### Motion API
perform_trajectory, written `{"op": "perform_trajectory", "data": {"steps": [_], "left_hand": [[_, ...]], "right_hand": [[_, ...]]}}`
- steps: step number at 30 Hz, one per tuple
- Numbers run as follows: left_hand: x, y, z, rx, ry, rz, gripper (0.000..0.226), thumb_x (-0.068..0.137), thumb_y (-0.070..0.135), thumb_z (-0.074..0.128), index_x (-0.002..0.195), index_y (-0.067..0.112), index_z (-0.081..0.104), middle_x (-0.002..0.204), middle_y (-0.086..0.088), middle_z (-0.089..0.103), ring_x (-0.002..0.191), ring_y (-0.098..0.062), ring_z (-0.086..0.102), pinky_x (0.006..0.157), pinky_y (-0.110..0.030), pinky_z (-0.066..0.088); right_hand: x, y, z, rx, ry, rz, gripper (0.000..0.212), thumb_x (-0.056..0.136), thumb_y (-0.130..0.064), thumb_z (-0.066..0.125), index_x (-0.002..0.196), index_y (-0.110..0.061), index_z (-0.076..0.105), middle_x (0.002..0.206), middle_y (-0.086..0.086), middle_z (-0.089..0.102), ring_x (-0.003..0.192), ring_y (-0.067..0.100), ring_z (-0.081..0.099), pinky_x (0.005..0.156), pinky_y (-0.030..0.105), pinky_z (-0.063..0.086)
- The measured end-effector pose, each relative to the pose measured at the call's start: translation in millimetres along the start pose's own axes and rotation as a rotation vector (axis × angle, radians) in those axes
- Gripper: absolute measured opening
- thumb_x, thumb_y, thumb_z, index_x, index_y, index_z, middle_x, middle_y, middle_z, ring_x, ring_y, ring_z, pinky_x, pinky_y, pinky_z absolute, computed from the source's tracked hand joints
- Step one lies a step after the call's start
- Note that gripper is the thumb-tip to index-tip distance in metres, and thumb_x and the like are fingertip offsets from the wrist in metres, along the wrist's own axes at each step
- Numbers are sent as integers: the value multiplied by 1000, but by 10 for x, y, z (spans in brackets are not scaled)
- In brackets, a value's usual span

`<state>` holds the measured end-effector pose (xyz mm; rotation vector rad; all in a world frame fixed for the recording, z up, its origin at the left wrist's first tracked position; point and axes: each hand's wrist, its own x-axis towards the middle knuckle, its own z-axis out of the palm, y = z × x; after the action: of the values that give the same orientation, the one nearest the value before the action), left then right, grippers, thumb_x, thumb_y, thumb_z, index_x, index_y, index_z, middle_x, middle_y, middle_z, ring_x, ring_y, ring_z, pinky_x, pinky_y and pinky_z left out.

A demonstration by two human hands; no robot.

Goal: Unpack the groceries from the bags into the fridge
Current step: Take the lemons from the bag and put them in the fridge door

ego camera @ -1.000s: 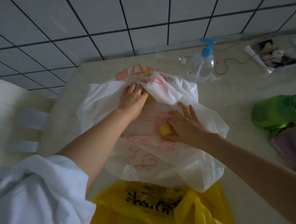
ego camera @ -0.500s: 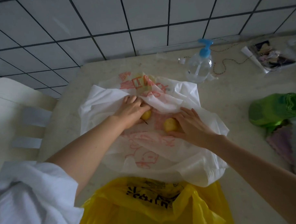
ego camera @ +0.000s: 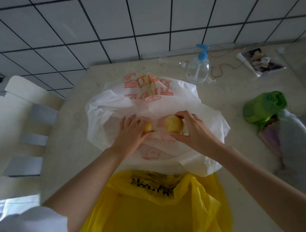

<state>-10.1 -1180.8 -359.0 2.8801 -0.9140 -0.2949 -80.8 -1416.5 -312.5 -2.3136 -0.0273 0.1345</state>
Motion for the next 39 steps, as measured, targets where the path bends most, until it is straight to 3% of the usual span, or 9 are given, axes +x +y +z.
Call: {"op": "perform_trajectory", "data": {"steps": [2, 5, 7, 12, 18, 23, 32, 35, 39], "left_hand": [[-207, 126, -102, -198, 169, -53, 53, 89, 54, 41, 134, 25, 44, 122, -6, 55, 125, -32, 46, 106, -46, 32], [-628, 323, -302, -612, 251, -170, 49, 90, 44, 58, 135, 30, 44, 124, 3, 47, 115, -16, 47, 100, -26, 36], [-951, 424, -396, -746, 324, -249, 50, 89, 40, 63, 134, 30, 45, 124, 4, 43, 110, -8, 46, 93, -12, 36], [-1883, 583, -535, -977, 498, -548, 44, 83, 32, 73, 122, 31, 54, 121, 5, 43, 102, -8, 56, 83, -20, 52], [-3176, 681, -543, -1128, 677, -731, 40, 79, 34, 75, 115, 33, 58, 111, 12, 61, 91, -7, 64, 70, -18, 53], [-4178, 782, -533, -1178, 752, -805, 41, 79, 28, 77, 116, 29, 59, 104, 12, 66, 86, -11, 67, 70, -20, 53], [-6079, 954, -339, -1191, 917, -986, 39, 80, 20, 77, 113, 29, 59, 99, 10, 67, 87, -14, 67, 71, -21, 55], [-6621, 984, -247, -1163, 973, -1017, 39, 79, 20, 78, 113, 29, 59, 99, 10, 67, 85, -14, 68, 71, -24, 57], [-7241, 981, -171, -1090, 1036, -1072, 41, 79, 26, 76, 116, 27, 58, 107, 7, 64, 88, -12, 67, 69, -16, 54]], "right_hand": [[-137, -177, 6, 44, 67, -35, 57, 75, -39, 78, 120, -23, 47, 117, -9, 54, 106, 11, 49, 87, 28, 45], [-391, -460, 72, 112, 117, -28, 60, 71, -32, 82, 119, -21, 49, 116, -4, 57, 101, 15, 56, 84, 34, 52], [-589, -654, 154, 161, 120, 7, 59, 71, -31, 82, 119, -24, 49, 117, -5, 55, 100, 15, 56, 81, 33, 54], [-1123, -1120, 445, 358, 99, 70, 54, 72, -23, 82, 114, -36, 50, 117, -12, 56, 101, 11, 60, 76, 29, 57], [-1830, -1671, 988, 378, -16, -4, 54, 71, -19, 82, 113, -35, 53, 112, -11, 59, 97, 9, 60, 66, 13, 51], [-2444, -2219, 1527, 359, -106, -126, 58, 67, -16, 85, 114, -31, 55, 114, -6, 58, 98, 10, 58, 62, 12, 50], [-3739, -3130, 2361, 400, -258, -256, 57, 71, -17, 82, 121, -24, 55, 119, -6, 55, 101, 4, 57, 70, 15, 54], [-4130, -3397, 2601, 379, -325, -314, 58, 73, -18, 82, 123, -22, 54, 119, -7, 54, 103, -3, 53, 71, 9, 51], [-4495, -3698, 2893, 339, -419, -389, 58, 73, -22, 81, 124, -22, 52, 121, -5, 53, 104, 5, 56, 75, 10, 51]]}}
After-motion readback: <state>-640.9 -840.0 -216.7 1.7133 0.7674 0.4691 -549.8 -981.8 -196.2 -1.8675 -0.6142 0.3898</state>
